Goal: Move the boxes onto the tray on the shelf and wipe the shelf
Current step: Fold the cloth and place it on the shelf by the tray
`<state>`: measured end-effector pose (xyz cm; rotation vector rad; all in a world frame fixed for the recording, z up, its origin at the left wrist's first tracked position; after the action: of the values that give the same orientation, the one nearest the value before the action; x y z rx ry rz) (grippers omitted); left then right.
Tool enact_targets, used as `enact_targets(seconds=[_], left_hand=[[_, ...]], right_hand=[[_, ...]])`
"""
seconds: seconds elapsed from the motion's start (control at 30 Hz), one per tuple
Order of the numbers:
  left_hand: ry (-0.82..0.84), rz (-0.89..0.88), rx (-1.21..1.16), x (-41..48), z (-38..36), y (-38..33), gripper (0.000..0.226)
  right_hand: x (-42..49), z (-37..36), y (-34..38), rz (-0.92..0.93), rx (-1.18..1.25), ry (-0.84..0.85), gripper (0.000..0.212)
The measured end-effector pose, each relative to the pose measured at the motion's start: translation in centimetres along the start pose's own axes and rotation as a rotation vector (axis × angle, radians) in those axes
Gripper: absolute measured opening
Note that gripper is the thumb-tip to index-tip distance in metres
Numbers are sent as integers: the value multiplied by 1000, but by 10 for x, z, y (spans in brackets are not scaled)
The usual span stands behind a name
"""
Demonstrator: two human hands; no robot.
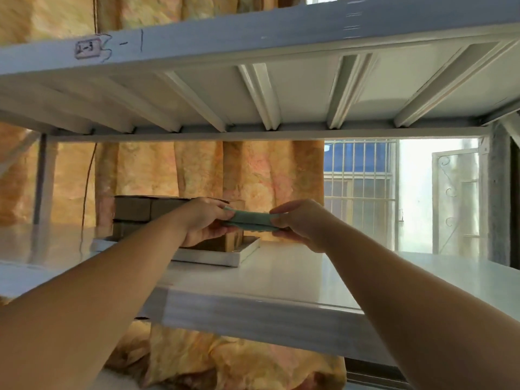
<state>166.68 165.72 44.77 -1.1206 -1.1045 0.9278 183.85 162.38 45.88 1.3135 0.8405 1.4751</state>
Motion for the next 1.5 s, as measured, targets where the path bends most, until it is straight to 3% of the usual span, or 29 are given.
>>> enact_targets(seconds=[0.1,0.3,0.43,0.6,0.67,0.8,0.93,1.03,1.1,1.2,1.27,1.4,1.5], left_hand=[[7,19,47,-3,35,6,20],[4,3,358,13,96,22,8],[32,-55,599,24,104,26,12],[13,-111,810,23,104,33,26],[-29,-94,754,25,110,40,30],[-95,-114,718,20,116,42,32],[-155,-160,832,15,118,38,41],[-167,-162,821,16,120,38,30],[-182,-171,806,16,122,38,24],[-209,-260,864,11,120,30,15],[-205,-373,956,6,110,21,9],[-161,-477,1142,1,93,16,27],[-135,-438,1160,1,91,17,29]], right_hand=[[8,-33,-1,0,-18,46,32],[26,-91,-1,-29,-291,21,19],[41,-105,-3,4,-751,-32,7],[57,-104,-26,-126,-1291,-103,40],[61,-101,-31,-154,-1260,-114,39],[54,-97,-34,-150,-975,-92,21],[44,-98,-30,-105,-1114,-79,37],[49,-97,-42,-112,-1051,-22,30],[54,-89,-46,-122,-936,-104,35],[60,-78,-47,-152,-993,-224,59],[61,-81,-50,-148,-1050,-197,55],[57,-85,-49,-150,-981,-117,34],[57,-91,-42,-155,-1014,-98,46]])
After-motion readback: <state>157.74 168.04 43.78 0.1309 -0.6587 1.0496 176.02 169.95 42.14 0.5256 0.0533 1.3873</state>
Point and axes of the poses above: each hand's wrist, its own x-axis towards the middle knuckle, its own z-axis out of the back of the hand, y = z × x, the point moved 10 cm from there along x, towards the middle knuckle
